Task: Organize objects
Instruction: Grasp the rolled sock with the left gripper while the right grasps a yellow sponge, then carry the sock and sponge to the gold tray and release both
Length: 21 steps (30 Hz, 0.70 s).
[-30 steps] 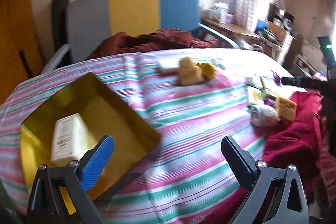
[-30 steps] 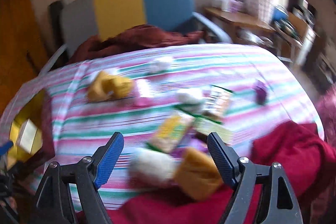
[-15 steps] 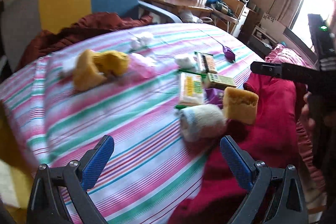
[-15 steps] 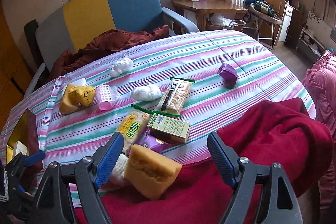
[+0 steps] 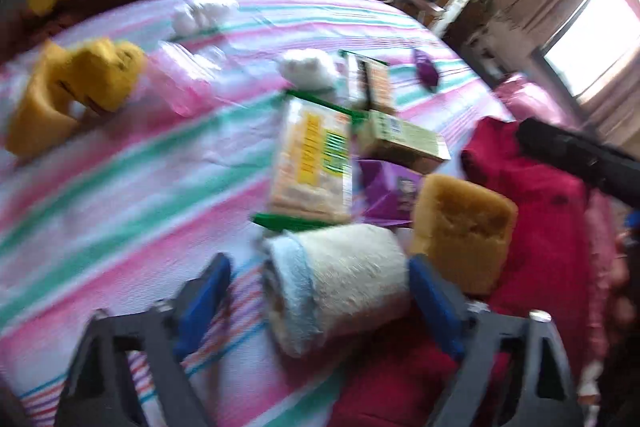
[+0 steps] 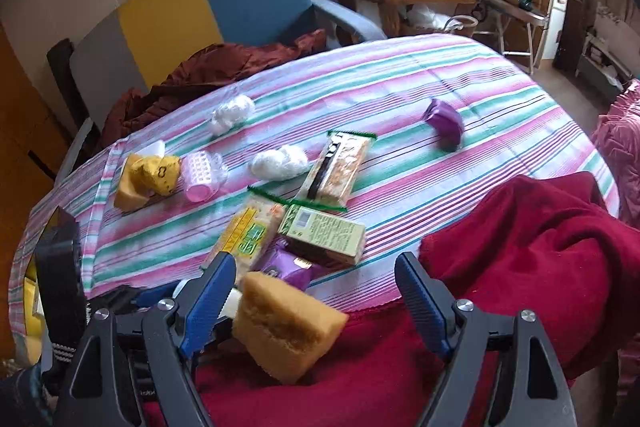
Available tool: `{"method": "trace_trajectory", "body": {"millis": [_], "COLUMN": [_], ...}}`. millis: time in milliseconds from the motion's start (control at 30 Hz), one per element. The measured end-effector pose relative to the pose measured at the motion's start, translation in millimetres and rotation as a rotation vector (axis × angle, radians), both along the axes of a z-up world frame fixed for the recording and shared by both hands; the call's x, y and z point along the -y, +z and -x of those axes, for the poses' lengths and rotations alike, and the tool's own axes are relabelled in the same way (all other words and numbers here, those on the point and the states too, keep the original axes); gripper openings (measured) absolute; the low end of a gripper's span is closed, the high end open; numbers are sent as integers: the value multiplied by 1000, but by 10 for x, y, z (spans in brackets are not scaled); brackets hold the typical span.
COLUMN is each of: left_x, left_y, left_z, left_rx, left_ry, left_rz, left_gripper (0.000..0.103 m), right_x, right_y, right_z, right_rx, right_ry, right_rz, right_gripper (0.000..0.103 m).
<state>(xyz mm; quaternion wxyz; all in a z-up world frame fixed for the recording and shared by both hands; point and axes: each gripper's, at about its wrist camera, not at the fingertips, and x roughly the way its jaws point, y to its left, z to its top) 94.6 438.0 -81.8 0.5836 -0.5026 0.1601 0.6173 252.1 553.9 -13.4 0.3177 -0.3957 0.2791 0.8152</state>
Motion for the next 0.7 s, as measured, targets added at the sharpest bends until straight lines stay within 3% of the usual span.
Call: {"method": "trace_trajectory", "body": {"millis": [133, 267, 333, 400, 700], "left_x": [155, 369, 493, 604, 1044], "left_y": [42, 81, 90, 85, 132], "left_z": [29, 84, 127, 191, 352], "left_rx": [26, -4, -12, -6, -40], "left_ry": [-4, 8, 25, 48, 135], "left_rz": [-43, -61, -63, -63, -69], "left_gripper": [67, 66, 66, 66, 66], "right_x": [79, 204, 190, 163, 206], "right_y": [-125, -334, -334, -385, -413], "right_z": [184, 381, 378, 381, 409], "right_rx": [58, 218, 212, 238, 289], "right_ry": [98, 174, 181, 186, 211], "right_rz": [54, 60, 70, 92, 53], "right_gripper": [83, 82, 82, 70, 48]}}
